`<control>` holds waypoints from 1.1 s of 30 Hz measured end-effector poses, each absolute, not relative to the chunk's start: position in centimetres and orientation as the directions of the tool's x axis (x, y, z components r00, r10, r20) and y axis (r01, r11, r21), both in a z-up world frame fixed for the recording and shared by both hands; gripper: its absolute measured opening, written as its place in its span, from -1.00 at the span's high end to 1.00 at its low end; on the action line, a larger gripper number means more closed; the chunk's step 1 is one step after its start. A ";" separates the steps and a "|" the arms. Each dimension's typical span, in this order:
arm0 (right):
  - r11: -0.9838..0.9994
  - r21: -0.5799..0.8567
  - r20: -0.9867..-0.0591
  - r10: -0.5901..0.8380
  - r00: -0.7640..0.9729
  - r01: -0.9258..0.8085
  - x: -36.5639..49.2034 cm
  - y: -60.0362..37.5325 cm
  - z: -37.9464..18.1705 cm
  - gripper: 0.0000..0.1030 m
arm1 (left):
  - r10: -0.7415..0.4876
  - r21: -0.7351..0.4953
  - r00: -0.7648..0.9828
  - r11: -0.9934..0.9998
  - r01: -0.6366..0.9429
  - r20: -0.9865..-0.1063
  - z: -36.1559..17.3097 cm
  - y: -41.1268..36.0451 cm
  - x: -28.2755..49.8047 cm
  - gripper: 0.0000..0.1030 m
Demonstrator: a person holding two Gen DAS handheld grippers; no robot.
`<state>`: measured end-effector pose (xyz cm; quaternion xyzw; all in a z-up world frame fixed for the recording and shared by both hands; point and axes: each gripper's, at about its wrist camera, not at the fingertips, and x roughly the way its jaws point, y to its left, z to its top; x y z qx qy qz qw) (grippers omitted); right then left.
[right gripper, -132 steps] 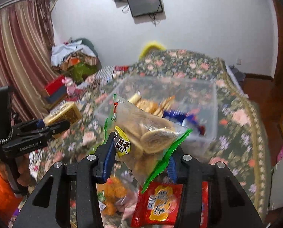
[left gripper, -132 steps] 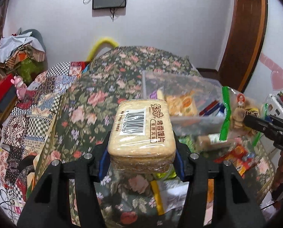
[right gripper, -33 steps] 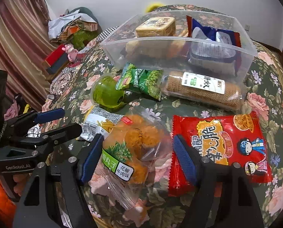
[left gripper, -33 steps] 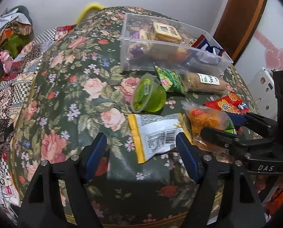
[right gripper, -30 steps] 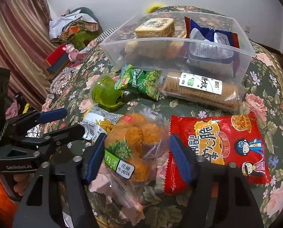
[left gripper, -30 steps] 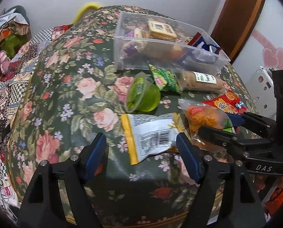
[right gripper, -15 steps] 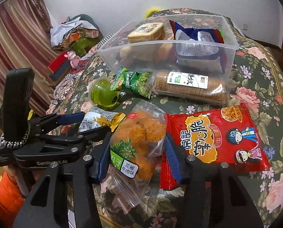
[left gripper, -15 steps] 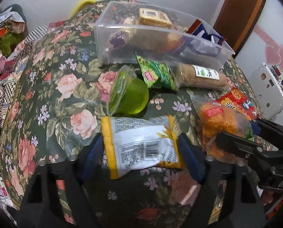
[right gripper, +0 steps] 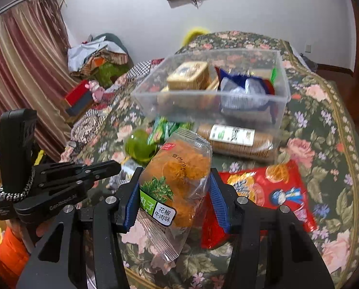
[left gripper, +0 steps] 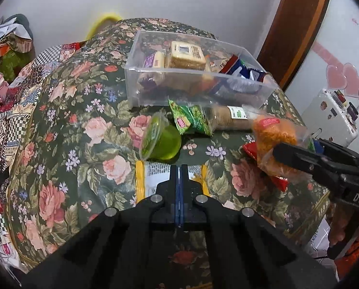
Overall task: Organize snacks
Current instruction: 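Place the orange bag with the right tool while the left places the wrapper in the box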
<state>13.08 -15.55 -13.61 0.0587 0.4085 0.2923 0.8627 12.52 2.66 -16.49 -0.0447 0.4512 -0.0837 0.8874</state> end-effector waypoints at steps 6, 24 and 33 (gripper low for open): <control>0.826 0.346 -0.661 0.551 0.509 -0.445 13.2 -16.2 -13.2 0.05 | -0.173 -0.156 0.548 0.985 0.078 -0.819 -17.5 2.7 12.9 -0.30; 0.836 0.353 -0.671 0.539 0.509 -0.420 13.8 -17.1 -13.5 0.05 | -0.147 -0.123 0.589 0.989 0.082 -0.795 -18.4 2.1 12.2 0.10; 0.840 0.329 -0.632 0.535 0.561 -0.430 14.7 -17.6 -11.2 0.05 | -0.131 -0.108 0.691 0.991 0.077 -0.711 -13.0 3.1 12.2 0.10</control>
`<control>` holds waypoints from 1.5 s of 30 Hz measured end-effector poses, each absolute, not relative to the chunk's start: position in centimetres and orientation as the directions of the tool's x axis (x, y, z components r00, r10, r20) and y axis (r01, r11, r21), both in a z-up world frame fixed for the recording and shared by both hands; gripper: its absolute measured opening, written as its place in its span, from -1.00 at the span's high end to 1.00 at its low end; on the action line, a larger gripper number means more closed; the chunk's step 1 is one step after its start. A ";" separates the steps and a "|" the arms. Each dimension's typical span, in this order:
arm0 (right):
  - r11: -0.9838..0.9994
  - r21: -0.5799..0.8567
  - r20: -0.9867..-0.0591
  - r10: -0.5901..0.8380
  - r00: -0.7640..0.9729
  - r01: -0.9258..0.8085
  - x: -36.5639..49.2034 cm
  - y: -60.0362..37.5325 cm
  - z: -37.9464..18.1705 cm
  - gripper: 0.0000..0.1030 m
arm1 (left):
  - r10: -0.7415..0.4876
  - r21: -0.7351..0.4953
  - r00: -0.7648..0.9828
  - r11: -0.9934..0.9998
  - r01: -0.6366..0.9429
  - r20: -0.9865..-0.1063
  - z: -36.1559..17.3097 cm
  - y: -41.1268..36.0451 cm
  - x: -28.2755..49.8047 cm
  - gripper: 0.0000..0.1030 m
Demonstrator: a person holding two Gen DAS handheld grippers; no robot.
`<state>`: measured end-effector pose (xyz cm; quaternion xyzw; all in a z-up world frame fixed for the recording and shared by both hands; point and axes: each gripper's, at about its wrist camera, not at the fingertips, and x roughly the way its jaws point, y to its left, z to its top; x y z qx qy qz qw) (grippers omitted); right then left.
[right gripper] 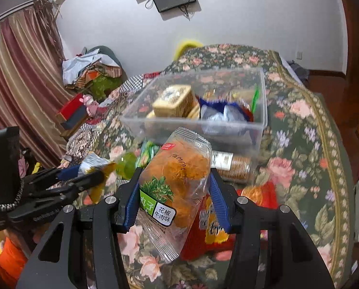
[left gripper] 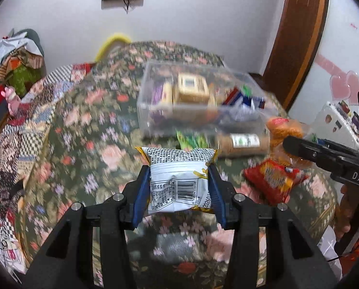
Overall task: Organize snacks
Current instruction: 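Place the orange bag with the right tool while the left places the wrapper in the box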
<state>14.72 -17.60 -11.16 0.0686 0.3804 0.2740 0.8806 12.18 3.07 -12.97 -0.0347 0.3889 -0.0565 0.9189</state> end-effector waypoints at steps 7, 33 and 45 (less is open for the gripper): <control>0.852 0.303 -0.575 0.521 0.631 -0.427 16.6 -18.2 -8.4 0.05 | -0.123 -0.093 0.739 0.992 0.082 -0.662 -9.9 3.0 14.6 0.10; 0.889 0.217 -0.609 0.446 0.656 -0.404 28.1 -14.2 -9.4 0.05 | -0.072 -0.094 0.734 0.995 0.011 -0.675 -10.7 3.5 30.0 0.09; 0.898 0.159 -0.701 0.396 0.594 -0.411 30.2 -13.0 -12.1 -0.02 | -0.096 -0.129 0.676 0.992 0.001 -0.731 -13.5 3.9 32.8 0.06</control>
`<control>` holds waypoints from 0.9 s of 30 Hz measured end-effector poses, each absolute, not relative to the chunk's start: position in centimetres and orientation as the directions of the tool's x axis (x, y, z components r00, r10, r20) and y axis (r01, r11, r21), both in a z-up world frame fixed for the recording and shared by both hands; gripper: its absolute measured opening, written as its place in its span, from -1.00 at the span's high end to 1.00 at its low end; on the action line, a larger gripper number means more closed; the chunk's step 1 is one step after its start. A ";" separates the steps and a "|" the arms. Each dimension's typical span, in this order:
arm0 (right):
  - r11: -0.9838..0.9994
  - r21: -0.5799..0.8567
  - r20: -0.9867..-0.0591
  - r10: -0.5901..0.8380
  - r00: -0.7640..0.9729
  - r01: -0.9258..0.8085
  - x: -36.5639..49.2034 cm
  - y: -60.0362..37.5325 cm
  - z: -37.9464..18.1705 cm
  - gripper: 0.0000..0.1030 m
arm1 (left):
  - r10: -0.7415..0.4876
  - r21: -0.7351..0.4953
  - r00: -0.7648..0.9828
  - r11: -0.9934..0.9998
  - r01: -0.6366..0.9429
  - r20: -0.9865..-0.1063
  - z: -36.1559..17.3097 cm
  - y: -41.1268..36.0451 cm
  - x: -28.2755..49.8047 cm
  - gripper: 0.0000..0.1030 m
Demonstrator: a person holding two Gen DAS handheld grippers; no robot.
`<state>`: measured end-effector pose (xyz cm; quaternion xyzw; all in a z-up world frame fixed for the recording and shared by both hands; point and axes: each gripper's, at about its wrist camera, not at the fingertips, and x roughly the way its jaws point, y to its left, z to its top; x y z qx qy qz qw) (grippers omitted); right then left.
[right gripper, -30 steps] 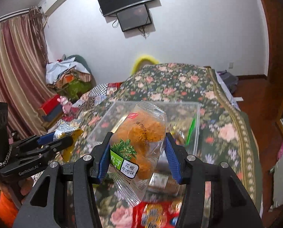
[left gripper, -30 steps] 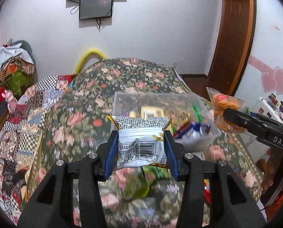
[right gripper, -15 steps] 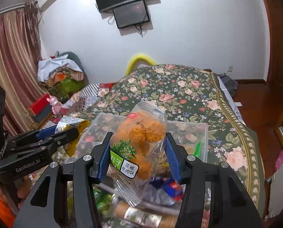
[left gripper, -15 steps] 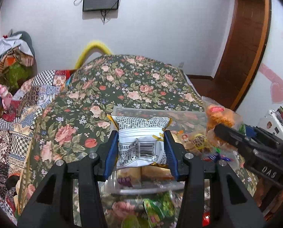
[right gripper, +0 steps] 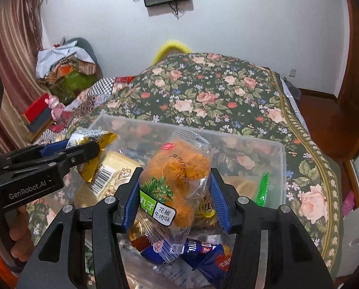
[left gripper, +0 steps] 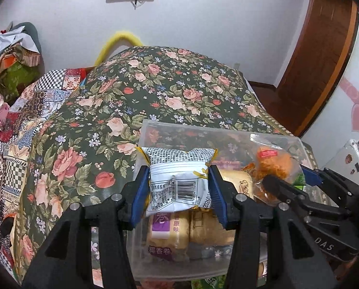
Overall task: Organize snacks
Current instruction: 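Place the orange bag with the right tool while the left places the wrapper in the box, then move both open tools back over the remaining snacks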
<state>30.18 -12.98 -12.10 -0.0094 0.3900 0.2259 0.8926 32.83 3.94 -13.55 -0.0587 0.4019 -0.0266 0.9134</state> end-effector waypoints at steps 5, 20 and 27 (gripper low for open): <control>0.907 0.156 -0.704 0.379 0.601 -0.391 29.9 -13.3 -11.9 -0.20 | -0.085 -0.124 0.674 0.992 -0.010 -0.734 -13.2 4.0 32.4 -0.05; 0.903 0.134 -0.645 0.392 0.656 -0.408 22.9 -17.9 -7.7 -0.55 | -0.089 -0.036 0.752 0.996 0.087 -0.653 -8.3 3.0 23.4 -0.54; 0.928 0.138 -0.706 0.336 0.623 -0.345 18.4 -21.5 -10.3 -0.60 | -0.084 -0.009 0.728 0.994 0.106 -0.681 -10.0 3.5 18.8 -0.64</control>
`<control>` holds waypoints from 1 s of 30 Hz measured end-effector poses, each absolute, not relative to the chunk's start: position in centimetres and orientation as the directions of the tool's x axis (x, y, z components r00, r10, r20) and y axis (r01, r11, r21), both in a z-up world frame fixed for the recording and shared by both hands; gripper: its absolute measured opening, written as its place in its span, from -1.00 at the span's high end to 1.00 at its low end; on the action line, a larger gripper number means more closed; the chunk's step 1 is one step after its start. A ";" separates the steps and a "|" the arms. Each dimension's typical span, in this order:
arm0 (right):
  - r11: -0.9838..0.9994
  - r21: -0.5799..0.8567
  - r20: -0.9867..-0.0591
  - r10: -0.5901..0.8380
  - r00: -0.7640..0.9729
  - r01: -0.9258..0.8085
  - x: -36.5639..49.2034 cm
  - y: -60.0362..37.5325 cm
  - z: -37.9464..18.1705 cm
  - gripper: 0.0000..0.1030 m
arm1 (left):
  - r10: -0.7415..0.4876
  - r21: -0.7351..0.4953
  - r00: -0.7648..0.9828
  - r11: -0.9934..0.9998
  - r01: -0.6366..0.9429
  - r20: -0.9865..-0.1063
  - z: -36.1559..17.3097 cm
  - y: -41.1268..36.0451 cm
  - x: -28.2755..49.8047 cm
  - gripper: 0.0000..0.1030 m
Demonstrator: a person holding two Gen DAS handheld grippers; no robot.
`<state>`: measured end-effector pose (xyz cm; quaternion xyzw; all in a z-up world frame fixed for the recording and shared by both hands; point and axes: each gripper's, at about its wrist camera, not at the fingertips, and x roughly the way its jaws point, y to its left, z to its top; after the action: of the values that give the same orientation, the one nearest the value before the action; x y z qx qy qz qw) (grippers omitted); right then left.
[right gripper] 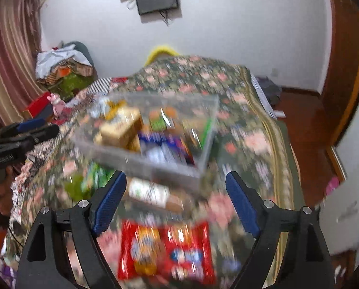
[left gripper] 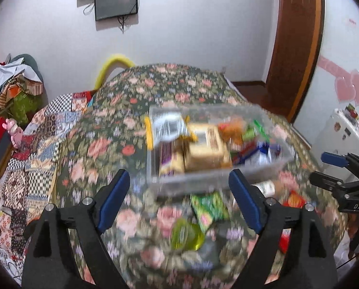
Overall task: Organize snacks
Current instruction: 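Move both open tools back over the remaining snacks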
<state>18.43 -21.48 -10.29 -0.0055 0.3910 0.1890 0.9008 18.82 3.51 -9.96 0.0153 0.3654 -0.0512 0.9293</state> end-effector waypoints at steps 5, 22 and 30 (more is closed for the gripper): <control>0.933 0.193 -0.757 0.338 0.559 -0.304 15.6 -22.8 -12.8 -0.60 | -0.052 0.024 0.685 0.995 0.101 -0.726 -12.7 3.9 16.1 -0.64; 0.909 0.338 -0.792 0.415 0.449 -0.244 14.5 -21.1 -16.3 -0.88 | -0.021 -0.002 0.613 1.000 0.031 -0.790 -17.2 6.3 12.9 -0.64; 0.958 0.245 -0.803 0.286 0.523 -0.147 17.3 -20.9 -16.7 -1.00 | -0.024 -0.007 0.609 1.000 0.029 -0.793 -18.0 6.0 13.8 -0.64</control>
<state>17.29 -20.95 -16.68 0.0734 0.4720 0.1244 0.8697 13.76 6.02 -17.97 0.0031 0.4422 -0.0147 0.8968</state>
